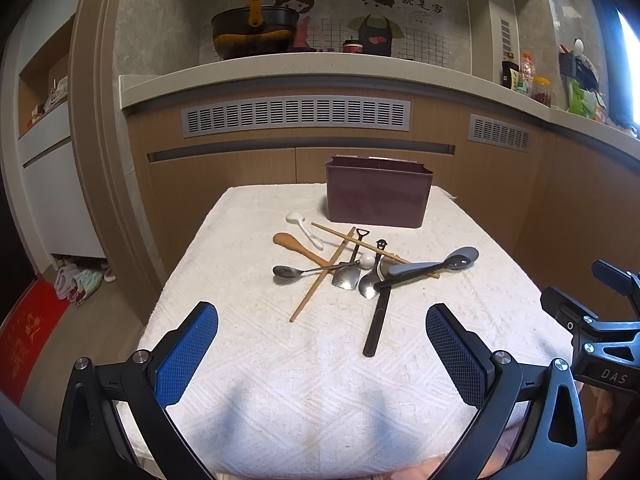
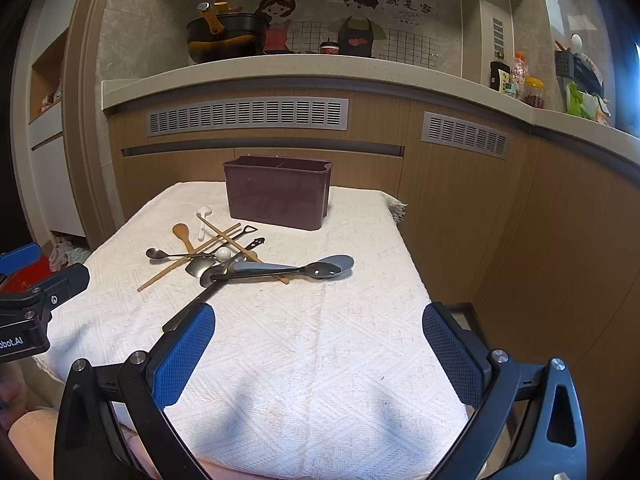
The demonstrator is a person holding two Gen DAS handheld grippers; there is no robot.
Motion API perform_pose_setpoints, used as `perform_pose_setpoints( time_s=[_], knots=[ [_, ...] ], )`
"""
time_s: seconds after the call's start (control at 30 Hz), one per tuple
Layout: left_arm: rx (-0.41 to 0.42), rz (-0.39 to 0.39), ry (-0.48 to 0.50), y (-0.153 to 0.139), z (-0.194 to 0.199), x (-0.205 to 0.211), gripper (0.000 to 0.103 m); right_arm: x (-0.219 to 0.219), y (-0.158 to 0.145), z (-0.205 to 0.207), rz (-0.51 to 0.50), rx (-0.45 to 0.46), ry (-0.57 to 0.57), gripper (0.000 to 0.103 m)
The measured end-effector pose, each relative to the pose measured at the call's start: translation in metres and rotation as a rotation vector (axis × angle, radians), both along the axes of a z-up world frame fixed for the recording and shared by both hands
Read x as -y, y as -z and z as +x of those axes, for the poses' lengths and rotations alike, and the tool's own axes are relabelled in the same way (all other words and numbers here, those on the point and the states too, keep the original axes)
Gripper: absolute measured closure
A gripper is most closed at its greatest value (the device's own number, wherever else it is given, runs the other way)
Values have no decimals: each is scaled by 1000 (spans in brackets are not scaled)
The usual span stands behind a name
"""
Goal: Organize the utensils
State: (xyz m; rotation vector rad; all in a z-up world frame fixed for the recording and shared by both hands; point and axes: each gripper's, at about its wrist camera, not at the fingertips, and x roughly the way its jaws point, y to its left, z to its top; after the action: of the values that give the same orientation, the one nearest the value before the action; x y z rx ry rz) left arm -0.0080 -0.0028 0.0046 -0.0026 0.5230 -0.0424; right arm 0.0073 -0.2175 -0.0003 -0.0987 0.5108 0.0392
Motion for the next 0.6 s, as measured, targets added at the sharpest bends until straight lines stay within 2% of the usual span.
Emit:
perform_pose_setpoints(
  time_s=[0.6],
  knots=[
    [-2, 0, 0, 3, 2, 0, 0, 1, 1, 0, 1, 0, 3, 0]
  ],
)
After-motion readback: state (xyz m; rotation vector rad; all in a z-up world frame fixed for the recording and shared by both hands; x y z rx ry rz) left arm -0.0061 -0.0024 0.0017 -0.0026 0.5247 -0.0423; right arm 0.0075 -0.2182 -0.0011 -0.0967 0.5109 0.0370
